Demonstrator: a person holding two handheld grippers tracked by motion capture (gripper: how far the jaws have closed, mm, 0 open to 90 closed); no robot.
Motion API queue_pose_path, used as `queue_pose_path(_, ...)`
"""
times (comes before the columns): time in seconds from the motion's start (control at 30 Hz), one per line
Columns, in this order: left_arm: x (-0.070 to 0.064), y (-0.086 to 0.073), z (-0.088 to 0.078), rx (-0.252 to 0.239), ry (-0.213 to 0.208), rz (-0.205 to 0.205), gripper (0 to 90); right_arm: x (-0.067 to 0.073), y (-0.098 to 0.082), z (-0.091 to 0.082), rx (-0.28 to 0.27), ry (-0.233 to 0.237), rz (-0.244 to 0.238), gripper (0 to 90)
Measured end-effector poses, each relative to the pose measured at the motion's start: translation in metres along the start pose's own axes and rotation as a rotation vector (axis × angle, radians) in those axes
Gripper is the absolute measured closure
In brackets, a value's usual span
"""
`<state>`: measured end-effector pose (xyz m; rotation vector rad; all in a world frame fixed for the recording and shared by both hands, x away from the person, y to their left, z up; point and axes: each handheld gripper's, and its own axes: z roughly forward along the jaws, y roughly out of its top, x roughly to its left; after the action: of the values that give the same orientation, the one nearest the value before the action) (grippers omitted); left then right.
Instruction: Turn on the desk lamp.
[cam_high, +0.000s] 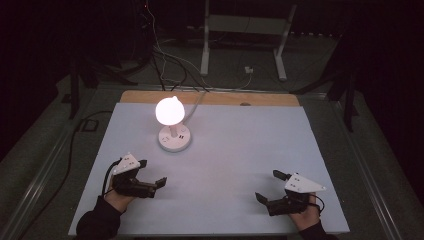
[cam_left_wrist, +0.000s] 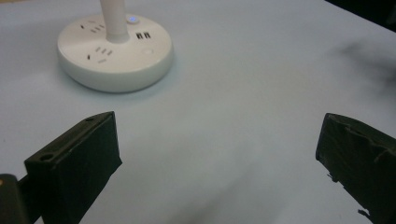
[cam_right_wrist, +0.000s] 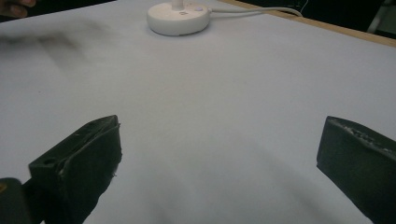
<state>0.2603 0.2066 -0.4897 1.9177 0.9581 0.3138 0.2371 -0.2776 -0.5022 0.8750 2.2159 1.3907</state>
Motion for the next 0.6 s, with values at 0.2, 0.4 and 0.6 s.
queue_pose_path(0.2, -0.003, -0.014, -0.005, 0.030, -0.017, 0.030, 0.3, 0.000, 0.000, 0.000, 0.001, 0.000, 0.002, 0.0)
queue_pose_path(0.4, -0.002, -0.025, -0.007, 0.063, -0.022, 0.030, 0.3, 0.000, -0.001, 0.001, 0.006, 0.000, 0.005, 0.0)
queue_pose_path(0.6, -0.001, -0.026, -0.002, 0.082, 0.004, 0.036, 0.4, 0.000, 0.000, 0.001, 0.007, 0.005, 0.005, 0.0)
